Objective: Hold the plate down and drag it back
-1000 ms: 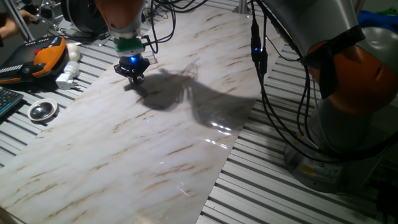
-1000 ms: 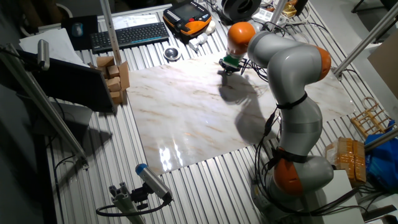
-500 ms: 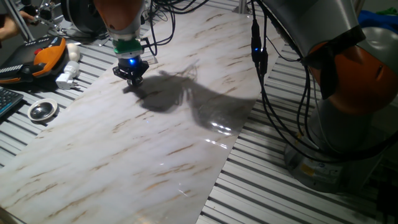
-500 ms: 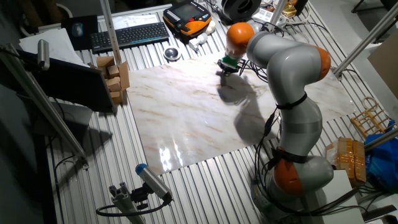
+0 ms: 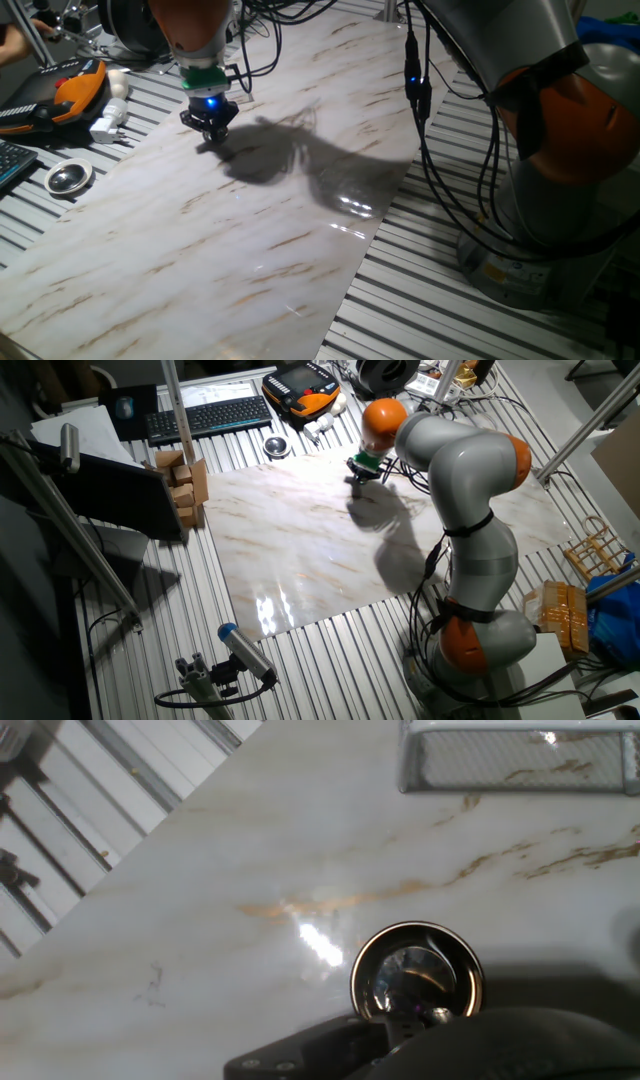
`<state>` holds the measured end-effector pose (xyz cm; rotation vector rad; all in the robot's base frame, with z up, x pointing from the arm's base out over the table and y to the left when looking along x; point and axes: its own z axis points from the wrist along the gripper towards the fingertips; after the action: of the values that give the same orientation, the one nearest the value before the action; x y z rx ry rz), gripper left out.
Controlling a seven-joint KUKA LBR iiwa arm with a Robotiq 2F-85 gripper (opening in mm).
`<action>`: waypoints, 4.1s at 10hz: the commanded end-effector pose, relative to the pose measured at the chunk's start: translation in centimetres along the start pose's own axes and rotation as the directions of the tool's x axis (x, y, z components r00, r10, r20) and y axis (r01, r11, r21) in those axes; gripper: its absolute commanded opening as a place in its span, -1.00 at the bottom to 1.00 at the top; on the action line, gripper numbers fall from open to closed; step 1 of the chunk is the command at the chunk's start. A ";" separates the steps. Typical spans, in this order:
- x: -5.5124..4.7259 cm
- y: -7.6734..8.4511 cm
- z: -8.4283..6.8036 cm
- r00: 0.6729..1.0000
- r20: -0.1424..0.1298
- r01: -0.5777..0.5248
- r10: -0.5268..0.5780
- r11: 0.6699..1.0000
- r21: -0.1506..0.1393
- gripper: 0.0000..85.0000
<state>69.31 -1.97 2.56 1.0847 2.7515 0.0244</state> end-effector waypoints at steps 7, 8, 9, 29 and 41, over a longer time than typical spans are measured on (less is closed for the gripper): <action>1.7 1.0 -0.5 1.000 -0.004 -0.010 0.010 1.000 0.000 -1.00; 1.9 1.1 -0.6 1.000 -0.005 -0.011 0.011 1.000 0.002 -1.00; 2.0 1.3 -0.7 1.000 -0.004 -0.012 0.012 1.000 0.003 -1.00; 1.9 1.7 -0.7 0.994 -0.035 0.100 -0.102 0.993 -0.056 -1.00; 2.0 1.7 -0.7 0.895 -0.085 0.429 -0.438 0.897 -0.103 -1.00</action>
<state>68.92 0.67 3.03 0.5597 2.9679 0.1268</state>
